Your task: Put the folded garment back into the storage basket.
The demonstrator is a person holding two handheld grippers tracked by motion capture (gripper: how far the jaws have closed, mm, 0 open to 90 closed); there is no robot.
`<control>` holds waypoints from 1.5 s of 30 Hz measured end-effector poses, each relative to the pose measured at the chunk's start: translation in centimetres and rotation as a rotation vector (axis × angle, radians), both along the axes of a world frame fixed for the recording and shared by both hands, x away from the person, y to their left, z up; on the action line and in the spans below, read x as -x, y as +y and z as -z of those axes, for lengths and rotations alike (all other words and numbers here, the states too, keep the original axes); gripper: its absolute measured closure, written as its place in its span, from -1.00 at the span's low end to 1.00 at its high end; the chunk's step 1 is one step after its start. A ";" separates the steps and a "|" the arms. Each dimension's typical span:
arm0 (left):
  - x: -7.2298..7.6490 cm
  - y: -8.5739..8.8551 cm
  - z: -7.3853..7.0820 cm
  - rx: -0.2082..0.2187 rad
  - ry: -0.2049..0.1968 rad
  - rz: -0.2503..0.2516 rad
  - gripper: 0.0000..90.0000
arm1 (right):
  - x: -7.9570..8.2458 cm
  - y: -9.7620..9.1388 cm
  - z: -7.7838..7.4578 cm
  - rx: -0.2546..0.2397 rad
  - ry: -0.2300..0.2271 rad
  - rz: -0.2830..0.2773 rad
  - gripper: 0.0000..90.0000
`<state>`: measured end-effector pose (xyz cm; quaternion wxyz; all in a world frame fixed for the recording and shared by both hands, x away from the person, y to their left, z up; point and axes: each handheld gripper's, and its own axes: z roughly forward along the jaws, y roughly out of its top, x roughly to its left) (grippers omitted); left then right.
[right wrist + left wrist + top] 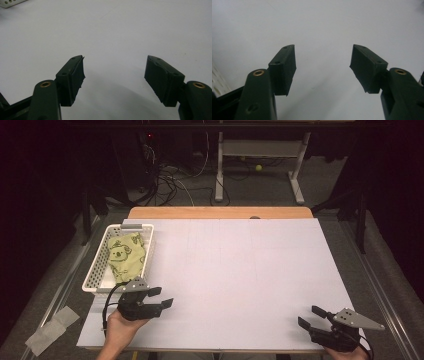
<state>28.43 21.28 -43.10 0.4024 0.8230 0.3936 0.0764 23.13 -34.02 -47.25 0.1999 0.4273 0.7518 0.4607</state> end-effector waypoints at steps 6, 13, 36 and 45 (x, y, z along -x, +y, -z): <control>0.9 0.8 0.5 0.002 -0.014 -0.013 -0.23 | 0.0 0.0 0.0 0.000 -0.003 -0.001 -0.28; 1.5 1.6 1.3 0.020 -0.020 -0.021 -0.23 | 0.1 0.0 -0.1 -0.001 -0.008 -0.002 -0.28; 3.9 5.8 2.8 0.092 -0.045 -0.136 -0.23 | 0.8 -0.3 -0.3 -0.030 -0.011 -0.005 -0.28; 4.4 7.6 3.2 0.122 -0.058 -0.187 -0.23 | 1.0 -0.5 -0.3 -0.036 -0.012 0.004 -0.29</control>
